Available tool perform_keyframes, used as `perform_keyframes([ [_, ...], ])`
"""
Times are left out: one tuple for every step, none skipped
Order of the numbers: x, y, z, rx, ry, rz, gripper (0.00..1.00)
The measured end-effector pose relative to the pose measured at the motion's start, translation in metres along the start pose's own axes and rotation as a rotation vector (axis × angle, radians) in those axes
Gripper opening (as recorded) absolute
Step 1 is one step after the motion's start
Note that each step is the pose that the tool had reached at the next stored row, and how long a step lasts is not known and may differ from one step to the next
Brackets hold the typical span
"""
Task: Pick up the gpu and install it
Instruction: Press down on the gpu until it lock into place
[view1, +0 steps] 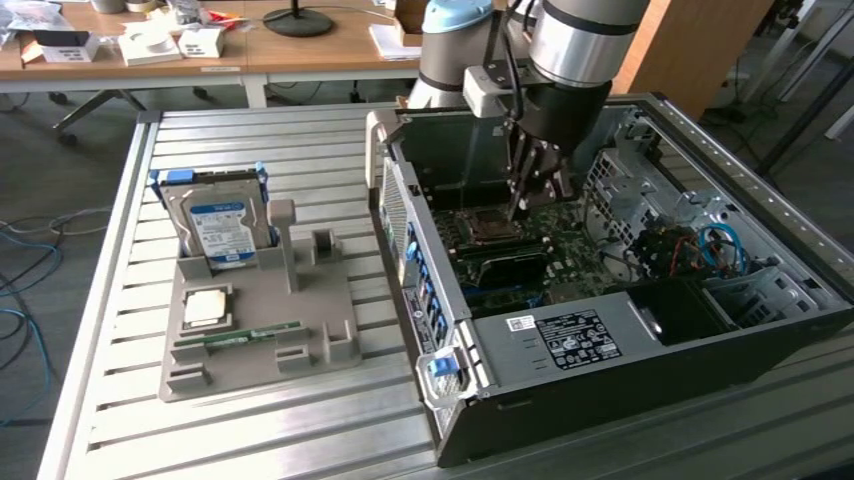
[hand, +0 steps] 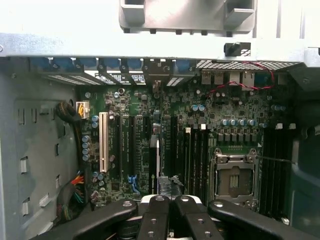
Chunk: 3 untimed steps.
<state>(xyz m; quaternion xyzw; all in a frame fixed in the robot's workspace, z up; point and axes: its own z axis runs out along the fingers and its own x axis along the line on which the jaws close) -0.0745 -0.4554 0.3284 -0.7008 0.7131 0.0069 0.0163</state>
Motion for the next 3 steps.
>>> perform_keyframes([
  [0.0000, 0.0000, 0.0000, 0.0000, 0.0000, 0.000, 0.11],
  [0.0000, 0.0000, 0.0000, 0.0000, 0.0000, 0.000, 0.11],
  [0.0000, 0.0000, 0.0000, 0.0000, 0.0000, 0.000, 0.11],
])
